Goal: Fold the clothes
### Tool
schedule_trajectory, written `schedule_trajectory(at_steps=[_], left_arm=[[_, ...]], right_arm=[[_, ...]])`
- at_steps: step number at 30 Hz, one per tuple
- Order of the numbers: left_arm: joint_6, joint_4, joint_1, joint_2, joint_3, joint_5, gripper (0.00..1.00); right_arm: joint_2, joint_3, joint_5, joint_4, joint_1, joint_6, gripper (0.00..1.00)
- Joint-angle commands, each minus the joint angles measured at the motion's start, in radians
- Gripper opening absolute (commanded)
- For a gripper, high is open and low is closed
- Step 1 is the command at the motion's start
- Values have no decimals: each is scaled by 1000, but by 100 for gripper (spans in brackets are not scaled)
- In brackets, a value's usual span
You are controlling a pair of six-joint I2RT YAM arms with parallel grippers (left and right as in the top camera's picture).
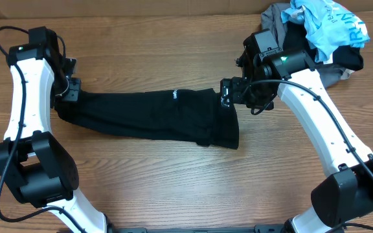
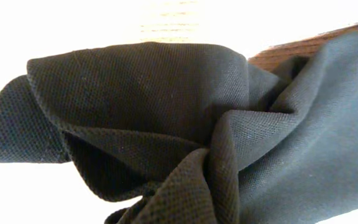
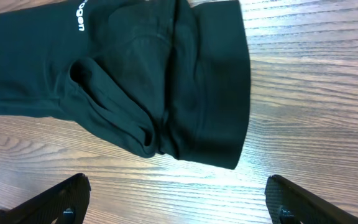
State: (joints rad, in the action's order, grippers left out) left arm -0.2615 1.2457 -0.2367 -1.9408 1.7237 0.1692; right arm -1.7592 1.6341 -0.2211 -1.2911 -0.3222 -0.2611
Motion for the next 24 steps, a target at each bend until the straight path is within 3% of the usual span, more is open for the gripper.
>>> schedule_trajectory(at_steps=[1, 13, 18, 24], left_arm=[[6, 9, 19, 24, 28, -19, 4], [13, 18, 216, 24, 18, -319, 4], [79, 10, 335, 10, -16, -425, 6], [135, 10, 447, -32, -55, -432, 14]], right_arm=[[6, 1, -5, 4, 3, -1, 93], [6, 1, -5, 12, 3, -1, 93], [6, 1, -5, 29, 3, -1, 93], [6, 1, -4, 31, 4, -1, 93]])
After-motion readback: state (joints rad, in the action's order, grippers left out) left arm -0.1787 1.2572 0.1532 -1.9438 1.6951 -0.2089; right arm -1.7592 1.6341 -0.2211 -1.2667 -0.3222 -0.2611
